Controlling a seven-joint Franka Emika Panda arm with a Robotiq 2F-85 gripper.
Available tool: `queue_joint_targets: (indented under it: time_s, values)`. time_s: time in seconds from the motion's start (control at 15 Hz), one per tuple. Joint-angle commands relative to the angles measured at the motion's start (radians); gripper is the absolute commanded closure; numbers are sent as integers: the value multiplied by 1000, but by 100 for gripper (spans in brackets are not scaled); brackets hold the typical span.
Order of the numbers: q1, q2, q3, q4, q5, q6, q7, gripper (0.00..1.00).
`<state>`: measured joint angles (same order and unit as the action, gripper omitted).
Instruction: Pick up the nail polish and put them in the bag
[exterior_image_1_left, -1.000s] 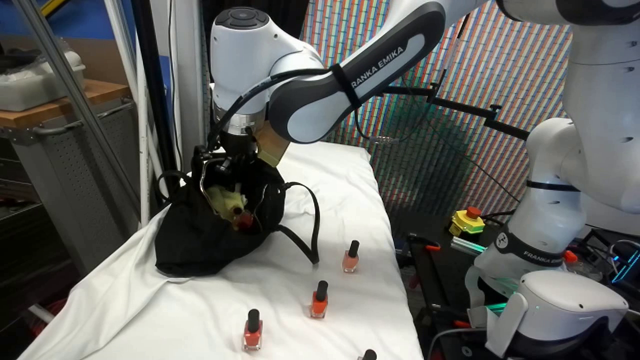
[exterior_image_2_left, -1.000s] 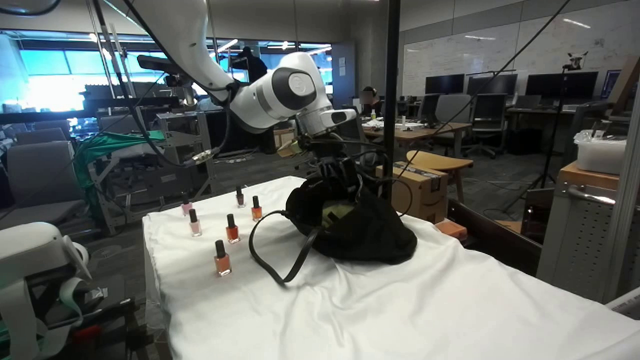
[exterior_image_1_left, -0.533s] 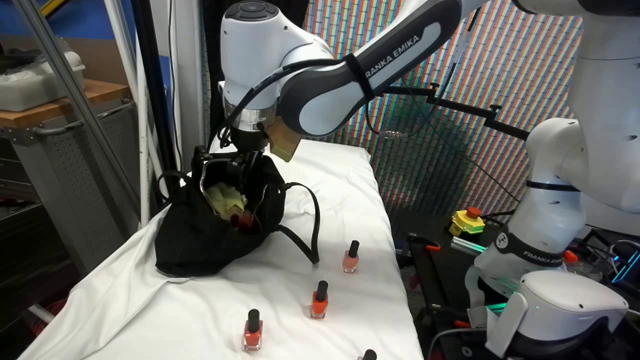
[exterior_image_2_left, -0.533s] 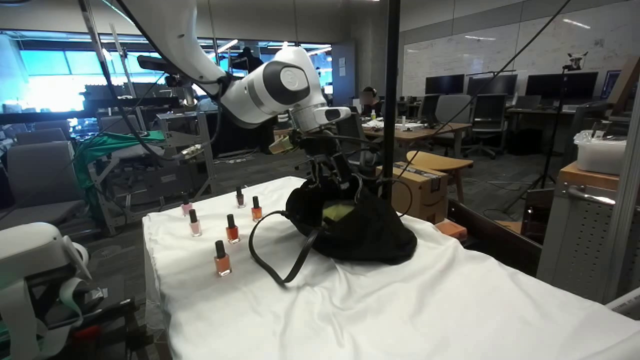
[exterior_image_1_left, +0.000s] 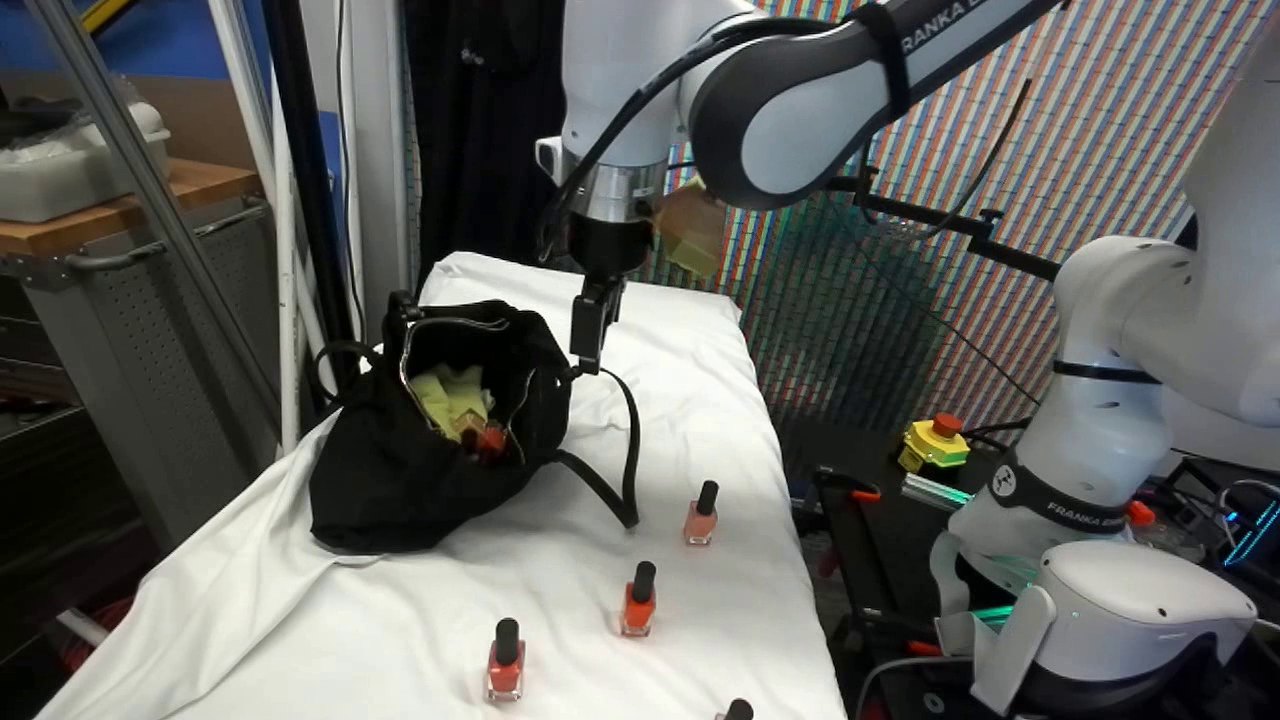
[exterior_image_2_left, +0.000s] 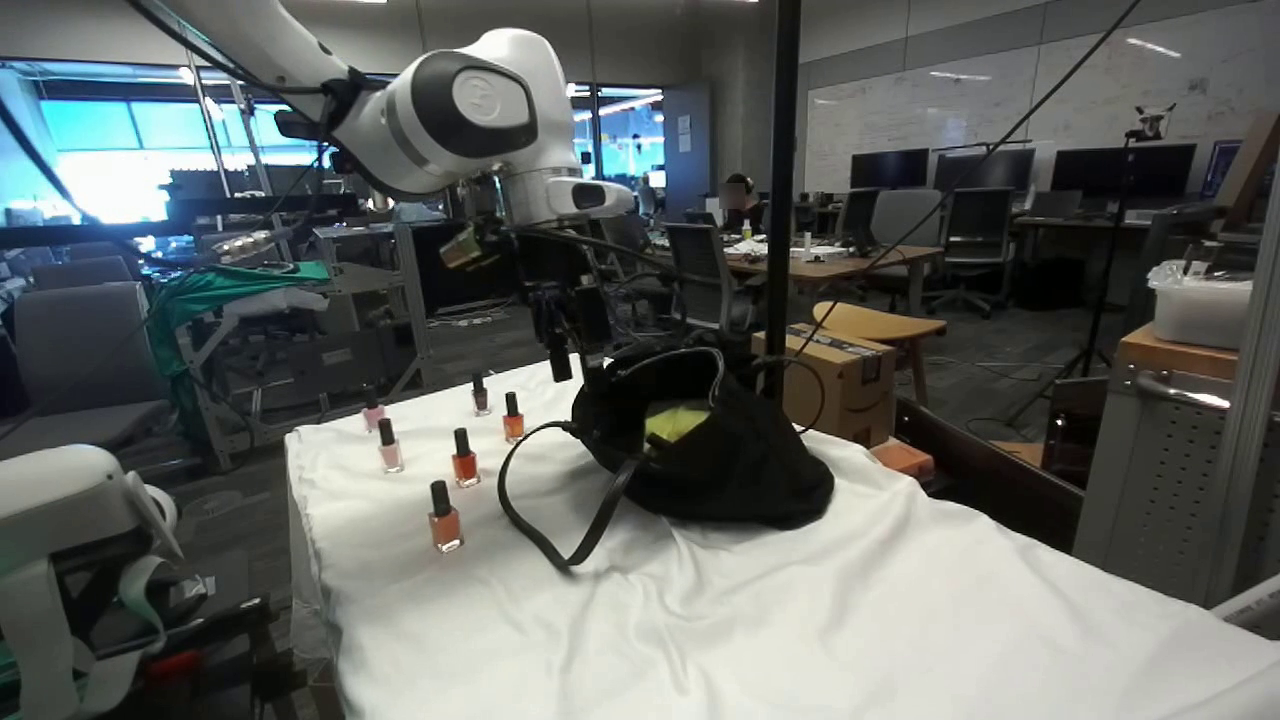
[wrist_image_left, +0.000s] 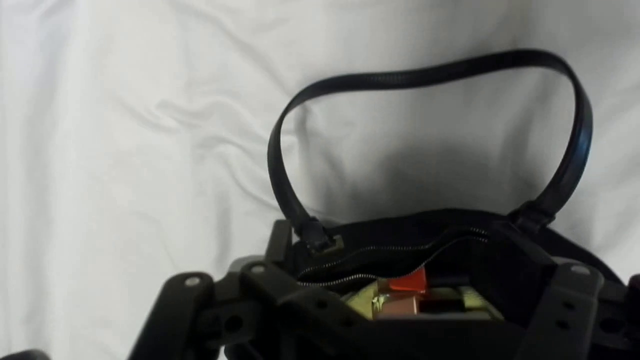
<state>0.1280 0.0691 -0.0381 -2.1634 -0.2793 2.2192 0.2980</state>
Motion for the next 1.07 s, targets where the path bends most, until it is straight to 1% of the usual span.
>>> queue_joint_targets:
  time_s: [0.0, 0.2, 0.4, 0.67, 1.0]
  values:
    - [-32, -155, 34, -148, 71, -30, -48, 0]
    - [-37, -212, 49, -232, 119, -34, -65, 0]
    - [-33, -239, 63, -305, 150, -19, -89, 0]
    - [-28, -232, 82, -369, 185, 6, -121, 0]
    - [-16, -191, 105, -404, 221, 67, -178, 0]
